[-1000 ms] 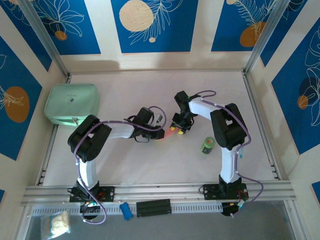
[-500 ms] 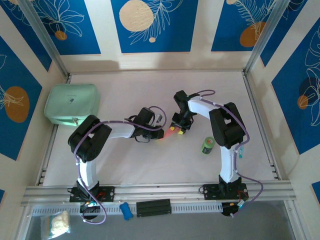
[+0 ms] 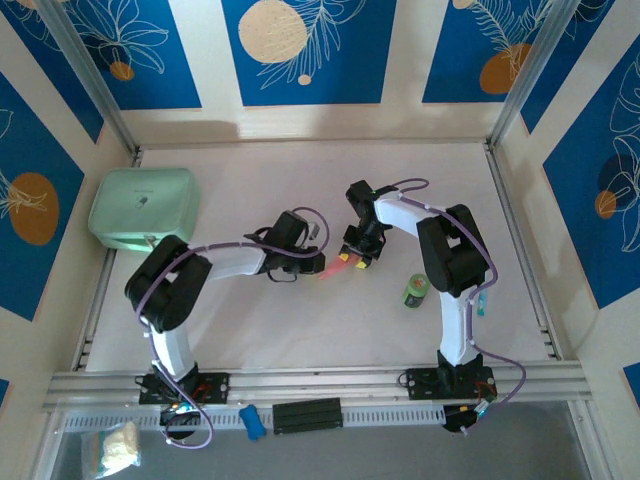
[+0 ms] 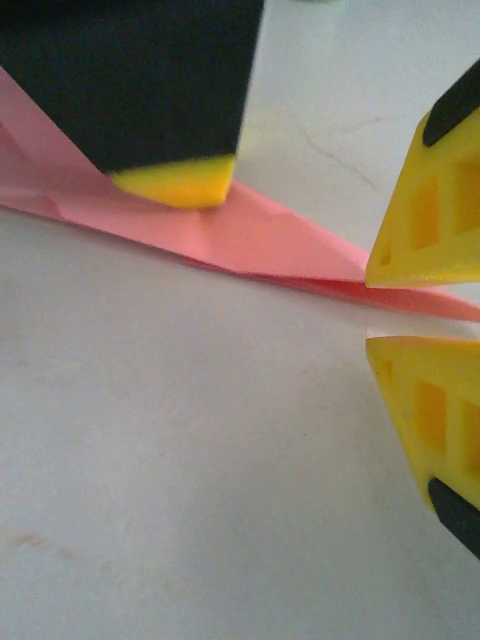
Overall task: Fold a paper plane with a square sheet of paper (pick it up from the middle)
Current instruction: Fold the wing for the fifth time at the center of the table.
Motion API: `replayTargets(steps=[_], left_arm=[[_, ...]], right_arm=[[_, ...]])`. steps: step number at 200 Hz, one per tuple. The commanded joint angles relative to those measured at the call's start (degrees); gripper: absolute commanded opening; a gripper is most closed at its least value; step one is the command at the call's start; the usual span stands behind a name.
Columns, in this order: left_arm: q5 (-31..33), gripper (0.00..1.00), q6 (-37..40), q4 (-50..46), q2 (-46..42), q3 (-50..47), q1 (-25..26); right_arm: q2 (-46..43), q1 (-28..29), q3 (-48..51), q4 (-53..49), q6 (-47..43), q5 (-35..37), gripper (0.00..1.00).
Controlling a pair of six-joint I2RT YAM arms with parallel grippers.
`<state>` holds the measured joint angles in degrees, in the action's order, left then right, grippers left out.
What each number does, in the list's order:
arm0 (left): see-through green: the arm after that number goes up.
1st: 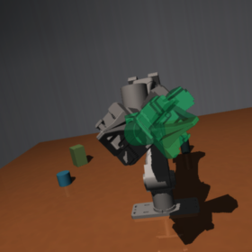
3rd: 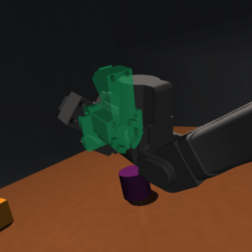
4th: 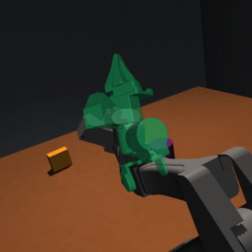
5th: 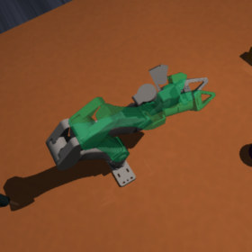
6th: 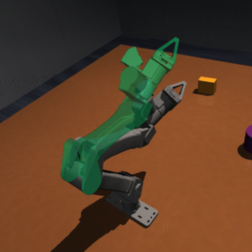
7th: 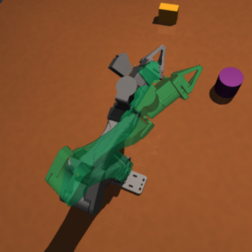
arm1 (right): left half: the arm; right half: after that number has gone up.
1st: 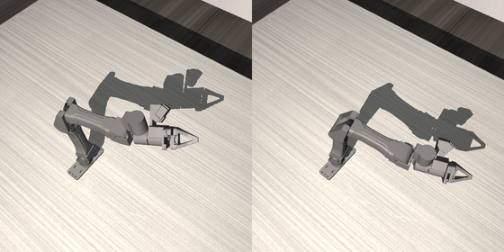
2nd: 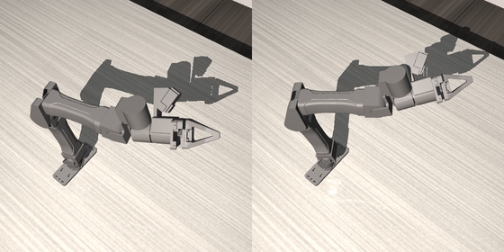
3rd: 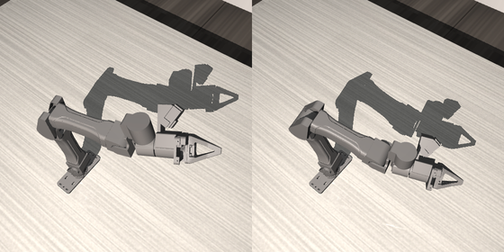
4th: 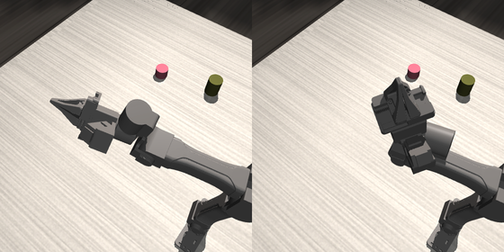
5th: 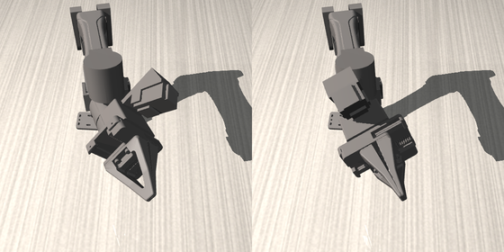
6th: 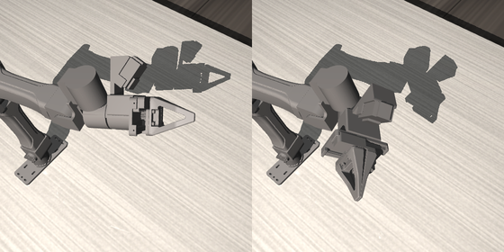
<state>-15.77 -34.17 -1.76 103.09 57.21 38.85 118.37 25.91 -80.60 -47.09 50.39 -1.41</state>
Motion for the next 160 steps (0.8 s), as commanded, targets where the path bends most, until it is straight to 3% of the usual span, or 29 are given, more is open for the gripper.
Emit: replayTargets(steps=[1,34,67,160], left_arm=[[2.47,0.21,-1.92,-0.39,-5.27,-1.17,-0.24],[-3.97,0.19,-6.23,6.32,-6.18,-2.64,0.37],[-9.36,0.14,-10.72,12.83,-1.41,-2.06,1.39],[-10.59,0.1,-12.14,13.54,6.21,0.09,1.97]], right_arm=[[10.91,1.25,4.66,8.24,-0.82,7.35,0.37],[11.1,1.23,4.51,8.33,-0.67,7.11,0.37],[11.36,1.19,4.16,8.24,-0.65,6.88,0.37],[11.45,0.99,4.16,8.2,-0.65,6.68,0.37]])
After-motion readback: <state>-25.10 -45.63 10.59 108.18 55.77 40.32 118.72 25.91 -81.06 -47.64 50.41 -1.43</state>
